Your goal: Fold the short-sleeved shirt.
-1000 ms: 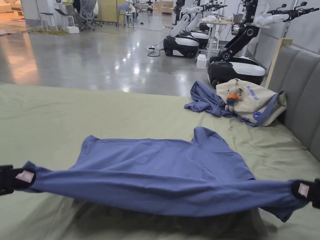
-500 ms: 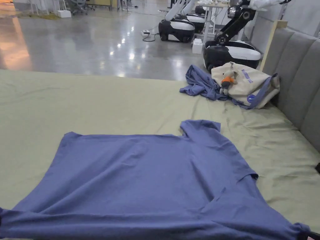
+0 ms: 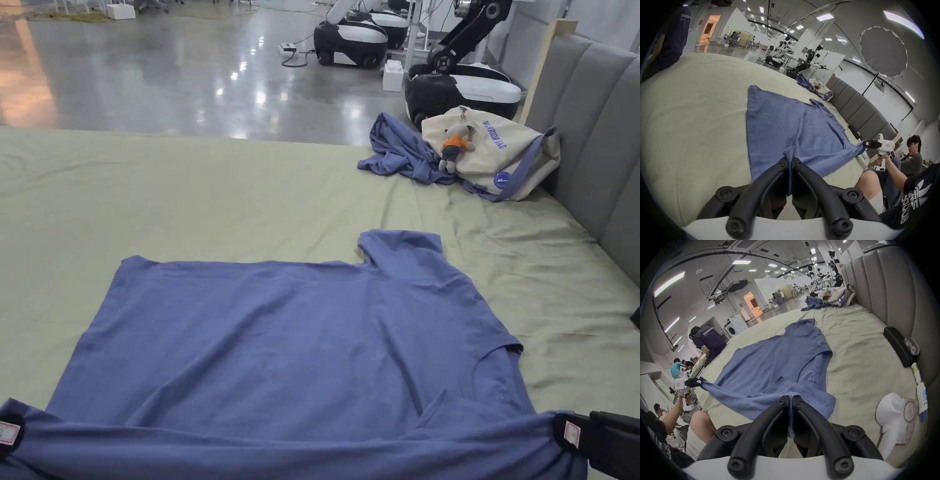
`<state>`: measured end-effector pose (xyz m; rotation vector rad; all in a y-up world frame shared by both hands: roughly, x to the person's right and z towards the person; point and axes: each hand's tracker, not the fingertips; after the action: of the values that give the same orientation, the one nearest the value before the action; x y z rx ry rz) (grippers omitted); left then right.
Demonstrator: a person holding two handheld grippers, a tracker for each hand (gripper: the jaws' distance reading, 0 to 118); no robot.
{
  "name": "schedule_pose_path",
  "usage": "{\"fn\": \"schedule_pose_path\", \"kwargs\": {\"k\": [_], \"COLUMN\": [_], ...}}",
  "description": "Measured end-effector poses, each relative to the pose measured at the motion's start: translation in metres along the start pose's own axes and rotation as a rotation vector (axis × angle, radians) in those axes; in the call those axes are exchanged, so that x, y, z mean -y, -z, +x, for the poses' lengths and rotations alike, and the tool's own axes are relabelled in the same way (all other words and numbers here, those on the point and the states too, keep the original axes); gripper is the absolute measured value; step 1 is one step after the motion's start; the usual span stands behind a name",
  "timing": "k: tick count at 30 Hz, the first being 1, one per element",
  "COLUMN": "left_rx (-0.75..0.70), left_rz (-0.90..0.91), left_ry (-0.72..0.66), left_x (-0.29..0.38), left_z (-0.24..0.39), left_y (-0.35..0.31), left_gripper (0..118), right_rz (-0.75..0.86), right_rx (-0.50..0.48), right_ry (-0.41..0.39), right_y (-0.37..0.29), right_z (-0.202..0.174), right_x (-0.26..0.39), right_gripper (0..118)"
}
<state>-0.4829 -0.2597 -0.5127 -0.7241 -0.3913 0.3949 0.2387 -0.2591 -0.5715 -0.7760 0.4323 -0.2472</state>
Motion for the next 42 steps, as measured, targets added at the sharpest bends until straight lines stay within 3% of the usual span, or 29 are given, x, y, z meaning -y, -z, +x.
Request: {"fn": "schedule_pose_path", "kwargs": {"k": [9, 13, 15, 16, 17, 18, 19, 20, 24, 28, 29, 31, 34, 35, 36, 37, 38, 39, 41, 42], "left_rx": [-0.004, -0.01, -0.042, -0.063, -0.1, -0.146, -0.194, -0.235, -0.381, -0.489, -0.554, -0.634, -0.544, -0.489, -0.452, -0.47, -0.568, -0.644, -0.516, -0.507], "left_rz": [-0.036, -0.04, -0.02, 0.0, 0.048, 0.068, 0.091, 0.11, 0.299, 0.561, 0.608, 0.632, 0.59, 0.568, 0.567, 0.573, 0.544, 0.54, 0.474, 0.478], "left_ry": [-0.034, -0.04, 0.016, 0.058, 0.118, 0.158, 0.178, 0.195, 0.306, 0.424, 0.443, 0.401, 0.327, 0.302, 0.294, 0.315, 0.364, 0.399, 0.413, 0.417], "left_x": [0.018, 0.029, 0.033, 0.036, 0.038, 0.04, 0.043, 0.045, 0.043, 0.043, 0.052, 0.071, 0.103, 0.109, 0.115, 0.122, 0.124, 0.129, 0.129, 0.131], "left_z": [-0.014, -0.012, -0.004, 0.002, 0.009, 0.015, 0.023, 0.031, 0.07, 0.13, 0.143, 0.159, 0.166, 0.165, 0.166, 0.169, 0.174, 0.177, 0.172, 0.171], "left_y": [-0.01, -0.009, -0.009, -0.012, -0.016, -0.02, -0.024, -0.027, -0.053, -0.09, -0.096, -0.105, -0.11, -0.109, -0.109, -0.108, -0.101, -0.1, -0.099, -0.098], "left_gripper": [5, 5, 10, 19, 46, 80, 102, 106, 109, 112, 113, 113, 112, 106, 80, 21, 0, 0, 0, 0], "right_rz": [-0.059, -0.084, -0.076, -0.065, -0.046, -0.019, 0.004, 0.012, 0.244, 0.573, 0.636, 0.732, 0.659, 0.627, 0.617, 0.633, 0.628, 0.593, 0.605, 0.602], "right_rx": [0.014, 0.039, 0.046, 0.061, 0.079, 0.094, 0.137, 0.177, 0.221, 0.351, 0.39, 0.438, 0.432, 0.414, 0.38, 0.36, 0.399, 0.491, 0.34, 0.311], "right_ry": [0.036, -0.012, -0.037, -0.049, -0.072, -0.091, -0.118, -0.132, -0.203, -0.36, -0.375, -0.367, -0.264, -0.238, -0.249, -0.266, -0.266, -0.265, -0.216, -0.194], "right_y": [-0.017, -0.014, -0.016, -0.017, -0.021, -0.025, -0.03, -0.033, -0.072, -0.122, -0.131, -0.142, -0.139, -0.135, -0.133, -0.131, -0.125, -0.119, -0.117, -0.115], "right_z": [0.011, 0.007, 0.002, -0.002, -0.006, -0.008, -0.012, -0.018, -0.049, -0.112, -0.124, -0.141, -0.153, -0.154, -0.155, -0.158, -0.161, -0.163, -0.159, -0.159], "right_x": [0.046, 0.057, 0.063, 0.066, 0.07, 0.073, 0.077, 0.079, 0.059, 0.041, 0.048, 0.074, 0.107, 0.111, 0.114, 0.118, 0.117, 0.118, 0.116, 0.115], "right_gripper": [5, 5, 6, 7, 24, 50, 83, 107, 110, 111, 116, 118, 118, 118, 106, 60, 2, 2, 2, 2]}}
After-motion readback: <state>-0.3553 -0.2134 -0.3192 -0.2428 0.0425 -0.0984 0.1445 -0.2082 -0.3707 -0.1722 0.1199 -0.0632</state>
